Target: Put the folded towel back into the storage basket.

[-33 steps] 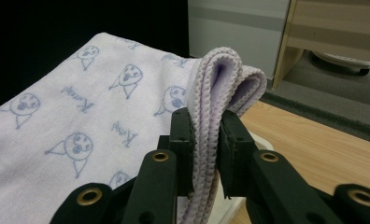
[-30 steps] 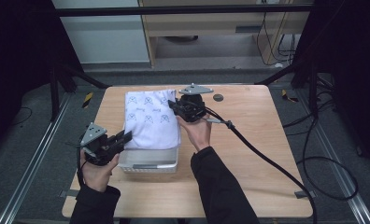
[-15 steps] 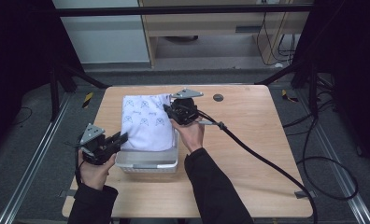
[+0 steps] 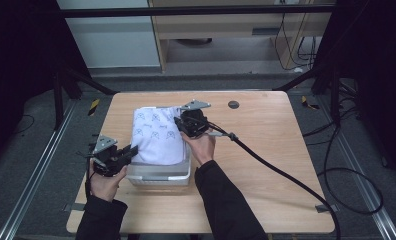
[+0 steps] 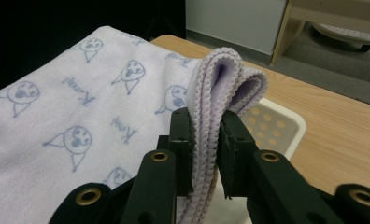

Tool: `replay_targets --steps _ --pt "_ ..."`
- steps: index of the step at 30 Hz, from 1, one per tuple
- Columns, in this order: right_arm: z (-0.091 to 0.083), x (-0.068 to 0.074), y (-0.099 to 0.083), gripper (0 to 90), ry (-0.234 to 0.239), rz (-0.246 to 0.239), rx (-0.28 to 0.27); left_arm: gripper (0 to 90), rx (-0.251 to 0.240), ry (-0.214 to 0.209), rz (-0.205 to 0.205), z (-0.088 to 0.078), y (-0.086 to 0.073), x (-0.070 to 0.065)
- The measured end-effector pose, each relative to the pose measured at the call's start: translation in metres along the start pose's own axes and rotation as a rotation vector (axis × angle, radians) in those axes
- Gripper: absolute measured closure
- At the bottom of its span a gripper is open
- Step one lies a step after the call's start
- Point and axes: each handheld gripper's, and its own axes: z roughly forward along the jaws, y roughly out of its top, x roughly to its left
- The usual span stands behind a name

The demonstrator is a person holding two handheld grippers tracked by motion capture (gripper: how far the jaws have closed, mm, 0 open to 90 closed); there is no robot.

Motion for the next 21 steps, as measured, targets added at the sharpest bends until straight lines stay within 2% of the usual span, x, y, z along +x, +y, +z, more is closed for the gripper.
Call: replay_targets --steps 21 --pt "0.023 -0.002 -0.021 76.9 -0.024 0.002 0.052 76.3 0.073 0.027 0.016 0.023 -0.013 0.004"
